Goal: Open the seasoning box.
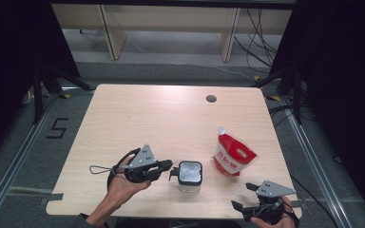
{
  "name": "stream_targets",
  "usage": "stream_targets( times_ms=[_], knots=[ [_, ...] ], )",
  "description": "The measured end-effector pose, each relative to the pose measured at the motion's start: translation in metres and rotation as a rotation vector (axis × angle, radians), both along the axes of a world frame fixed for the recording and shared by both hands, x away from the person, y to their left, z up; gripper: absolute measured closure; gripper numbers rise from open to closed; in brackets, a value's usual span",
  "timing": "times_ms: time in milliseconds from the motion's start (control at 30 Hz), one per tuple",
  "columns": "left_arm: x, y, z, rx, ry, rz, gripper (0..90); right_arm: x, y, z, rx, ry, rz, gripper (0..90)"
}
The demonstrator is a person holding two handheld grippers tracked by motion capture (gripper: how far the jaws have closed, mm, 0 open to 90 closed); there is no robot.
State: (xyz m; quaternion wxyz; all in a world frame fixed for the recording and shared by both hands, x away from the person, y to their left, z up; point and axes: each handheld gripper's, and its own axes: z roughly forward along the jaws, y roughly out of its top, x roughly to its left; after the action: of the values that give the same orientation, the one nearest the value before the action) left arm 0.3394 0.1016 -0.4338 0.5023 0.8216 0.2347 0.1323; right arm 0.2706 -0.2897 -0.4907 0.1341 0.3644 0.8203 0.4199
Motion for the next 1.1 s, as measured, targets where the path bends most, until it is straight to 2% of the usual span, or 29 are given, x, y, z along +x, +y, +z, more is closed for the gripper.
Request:
stream_targets(
  times_ms=[33, 67, 100, 133, 200, 267, 300, 367, 400, 467, 500, 567, 667, 833, 867, 900, 933, 967, 1033, 1067, 1100],
  knots=[
    [0.001, -0.002, -0.001, 0.002, 0.000, -0.001, 86.9, 0.001, 0.001, 0.000, 0.001, -0.010, 0.020, 15.6],
    [0.001, -0.003, -0.002, 0.006, 0.009, 0.006, 87.6, -0.002, 0.003, 0.001, 0.006, 0.011, -0.003, 15.6],
    [0.001, -0.003, -0.002, 0.006, 0.009, 0.006, 88.3, -0.002, 0.003, 0.001, 0.006, 0.011, -0.003, 15.6],
    [0.003, -0.005, -0.005, 0.014, -0.001, -0.009, 88.7, 0.000, 0.004, 0.001, 0.012, -0.011, 0.020, 15.7],
    [0.004, -0.006, -0.007, 0.018, 0.003, -0.012, 88.9, 0.000, 0.005, 0.002, 0.007, -0.015, 0.014, 15.7],
    [0.004, -0.011, -0.010, 0.038, 0.017, 0.002, 89.0, -0.001, 0.010, 0.002, 0.032, 0.008, 0.011, 15.8],
    [0.005, -0.012, -0.011, 0.036, 0.012, -0.011, 89.0, 0.002, 0.010, 0.001, 0.017, -0.024, 0.035, 15.9],
    [0.005, -0.013, -0.012, 0.035, 0.016, -0.012, 89.0, 0.002, 0.011, 0.002, 0.013, -0.030, 0.044, 16.0],
    [0.006, -0.014, -0.013, 0.030, 0.022, -0.014, 89.0, 0.003, 0.013, 0.002, 0.019, -0.029, 0.052, 16.0],
    [0.006, -0.015, -0.015, 0.033, 0.023, -0.003, 89.0, 0.001, 0.015, 0.002, 0.030, -0.011, 0.030, 16.0],
    [0.007, -0.015, -0.014, 0.040, 0.020, -0.007, 89.0, 0.002, 0.017, 0.002, 0.028, -0.024, 0.052, 16.1],
    [0.006, -0.015, -0.015, 0.037, 0.017, -0.004, 89.0, 0.002, 0.017, 0.003, 0.013, -0.037, 0.056, 16.7],
    [0.005, -0.016, -0.016, 0.045, 0.005, -0.002, 89.0, 0.002, 0.017, 0.003, 0.019, -0.028, 0.053, 17.6],
    [0.004, -0.016, -0.018, 0.032, -0.004, 0.006, 88.9, 0.001, 0.023, 0.006, 0.042, -0.034, 0.064, 23.5],
    [0.004, -0.016, -0.018, 0.036, -0.001, 0.001, 88.9, 0.002, 0.023, 0.007, 0.041, -0.062, 0.081, 26.1],
    [0.005, -0.014, -0.018, 0.047, -0.010, -0.012, 88.8, 0.001, 0.025, 0.008, 0.049, -0.056, 0.077, 28.3],
    [0.005, -0.014, -0.019, 0.044, -0.008, -0.009, 88.9, 0.004, 0.025, 0.009, 0.050, -0.091, 0.101, 30.7],
    [0.005, -0.014, -0.019, 0.042, -0.005, -0.005, 88.9, 0.003, 0.027, 0.011, 0.059, -0.087, 0.091, 34.6],
    [0.004, -0.015, -0.020, 0.026, -0.005, -0.002, 88.9, 0.005, 0.029, 0.013, 0.062, -0.130, 0.116, 38.5],
    [0.004, -0.015, -0.020, 0.018, -0.004, 0.003, 88.9, 0.004, 0.031, 0.014, 0.067, -0.123, 0.117, 39.9],
    [0.003, -0.016, -0.020, 0.014, -0.004, 0.004, 88.9, 0.005, 0.032, 0.014, 0.056, -0.142, 0.126, 41.2]
  ],
)
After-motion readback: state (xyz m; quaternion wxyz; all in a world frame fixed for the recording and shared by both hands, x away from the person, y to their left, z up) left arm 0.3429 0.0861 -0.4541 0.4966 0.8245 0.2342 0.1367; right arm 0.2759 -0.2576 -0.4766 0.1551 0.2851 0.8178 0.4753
